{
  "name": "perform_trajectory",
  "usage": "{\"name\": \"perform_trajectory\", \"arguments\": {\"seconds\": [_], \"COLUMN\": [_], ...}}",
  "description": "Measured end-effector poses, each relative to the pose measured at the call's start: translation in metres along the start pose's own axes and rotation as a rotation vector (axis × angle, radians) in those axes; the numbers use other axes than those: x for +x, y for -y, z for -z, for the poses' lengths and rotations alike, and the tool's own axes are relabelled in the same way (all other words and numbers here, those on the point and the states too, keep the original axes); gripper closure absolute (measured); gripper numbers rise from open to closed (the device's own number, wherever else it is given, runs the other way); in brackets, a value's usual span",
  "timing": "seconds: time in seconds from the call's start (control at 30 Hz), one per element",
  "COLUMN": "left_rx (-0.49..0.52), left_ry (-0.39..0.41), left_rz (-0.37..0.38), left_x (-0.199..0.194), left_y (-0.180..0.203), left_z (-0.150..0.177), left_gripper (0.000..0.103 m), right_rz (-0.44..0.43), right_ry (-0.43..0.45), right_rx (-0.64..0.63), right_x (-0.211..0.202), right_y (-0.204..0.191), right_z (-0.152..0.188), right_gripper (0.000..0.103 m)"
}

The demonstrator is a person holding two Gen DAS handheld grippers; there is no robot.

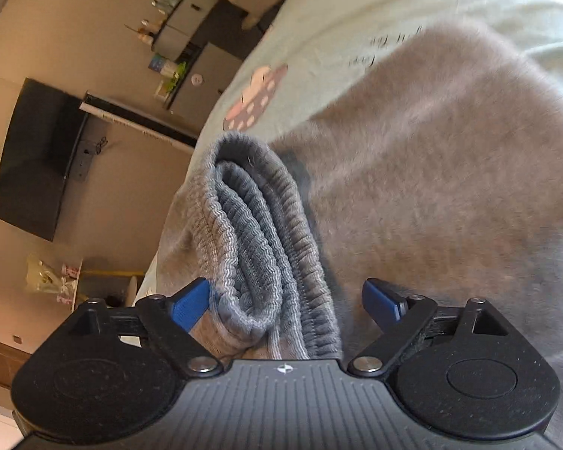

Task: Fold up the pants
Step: 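Grasp the ribbed waistband with the right tool and lift it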

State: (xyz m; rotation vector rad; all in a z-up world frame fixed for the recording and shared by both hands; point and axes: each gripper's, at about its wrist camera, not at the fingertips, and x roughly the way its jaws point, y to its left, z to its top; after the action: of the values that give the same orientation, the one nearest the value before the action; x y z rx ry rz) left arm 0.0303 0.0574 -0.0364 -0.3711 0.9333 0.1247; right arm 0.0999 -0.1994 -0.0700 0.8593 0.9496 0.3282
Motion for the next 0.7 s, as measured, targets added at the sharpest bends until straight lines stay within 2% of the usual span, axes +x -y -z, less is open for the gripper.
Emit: {"name": "perform_trajectory", "arguments": {"seconds": [0.07,0.13,0.17,0.2,0.27,0.37,0.43,0.47,0.5,0.53,0.63,0.7], "left_rx": [0.025,0.043,0.052,0.06,0.076,0.07,0.061,0.062,0.068,0.074,0.083,0.093], "left_ry": [-0.014,-0.023,-0.031,-0.041,-0.046,-0.047,-0.05,-0.051,-0.051,-0.051,-0.052,-0.057], "left_rz": [0.02,0.045,0.065,0.084,0.093,0.112,0.112,0.113,0.114,0.114,0.114,0.109], "left_x": [0.004,0.004,0.002,0.003,0.006,0.009,0.009,0.009,0.008,0.006,0.006,0.005], "left_y": [0.003,0.004,0.004,0.005,0.006,0.005,0.004,0.004,0.005,0.006,0.006,0.008], "left_z": [0.0,0.002,0.004,0.004,0.004,0.004,0.004,0.004,0.004,0.005,0.006,0.006], "left_gripper": [0.008,0.008,0.008,0.008,0.008,0.008,0.008,0.008,0.008,0.008,0.008,0.008], "right_rz": [-0.013,-0.015,-0.022,-0.026,-0.031,-0.053,-0.069,-0.058,-0.047,-0.017,0.062,0.053], "right_ry": [-0.011,-0.03,-0.039,-0.046,-0.045,-0.063,-0.085,-0.082,-0.079,-0.072,-0.019,0.023], "right_rx": [0.001,-0.004,-0.004,-0.009,-0.04,-0.013,0.014,0.01,-0.005,-0.033,-0.168,-0.208], "right_x": [0.008,0.016,0.019,0.022,0.023,0.028,0.035,0.037,0.037,0.037,0.027,0.015], "right_y": [-0.003,-0.007,-0.009,-0.011,-0.016,-0.011,-0.01,-0.012,-0.017,-0.024,-0.05,-0.067], "right_z": [-0.003,-0.005,-0.007,-0.007,-0.008,-0.008,-0.007,-0.007,-0.005,-0.003,0.006,0.01], "right_gripper": [0.014,0.025,0.045,0.054,0.054,0.037,0.033,0.034,0.047,0.054,0.063,0.066]}}
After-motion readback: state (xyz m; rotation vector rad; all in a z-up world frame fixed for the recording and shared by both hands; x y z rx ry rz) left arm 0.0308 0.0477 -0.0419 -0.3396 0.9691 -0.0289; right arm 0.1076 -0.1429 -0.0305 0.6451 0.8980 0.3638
